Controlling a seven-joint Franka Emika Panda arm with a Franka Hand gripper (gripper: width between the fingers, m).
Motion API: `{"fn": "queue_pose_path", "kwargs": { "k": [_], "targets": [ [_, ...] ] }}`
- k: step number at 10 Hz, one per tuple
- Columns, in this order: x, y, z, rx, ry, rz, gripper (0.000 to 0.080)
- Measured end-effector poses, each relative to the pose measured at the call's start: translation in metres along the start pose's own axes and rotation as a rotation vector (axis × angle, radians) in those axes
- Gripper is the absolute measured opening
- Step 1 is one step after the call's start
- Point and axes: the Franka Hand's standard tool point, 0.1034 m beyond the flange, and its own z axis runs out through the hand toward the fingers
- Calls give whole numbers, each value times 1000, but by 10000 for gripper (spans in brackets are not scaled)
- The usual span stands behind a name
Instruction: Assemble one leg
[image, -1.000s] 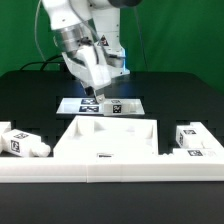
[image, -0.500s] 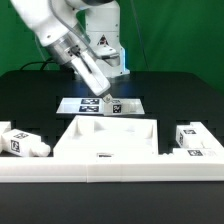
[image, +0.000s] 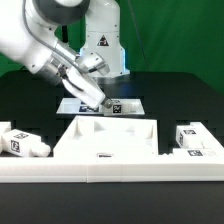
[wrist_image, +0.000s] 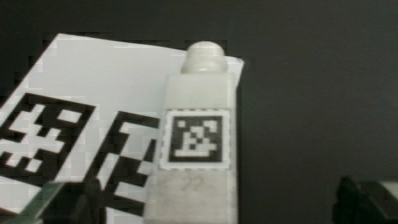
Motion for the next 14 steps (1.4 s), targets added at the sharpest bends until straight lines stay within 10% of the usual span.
{"fn": "queue_pose_path", "kwargs": {
  "k": [9, 11, 14],
  "targets": [
    [4, 0, 17, -37, -64, -36, 608],
    [5, 5, 20, -40, -64, -39, 322],
    [5, 4, 16, -38, -69, -48, 285]
  ]
}}
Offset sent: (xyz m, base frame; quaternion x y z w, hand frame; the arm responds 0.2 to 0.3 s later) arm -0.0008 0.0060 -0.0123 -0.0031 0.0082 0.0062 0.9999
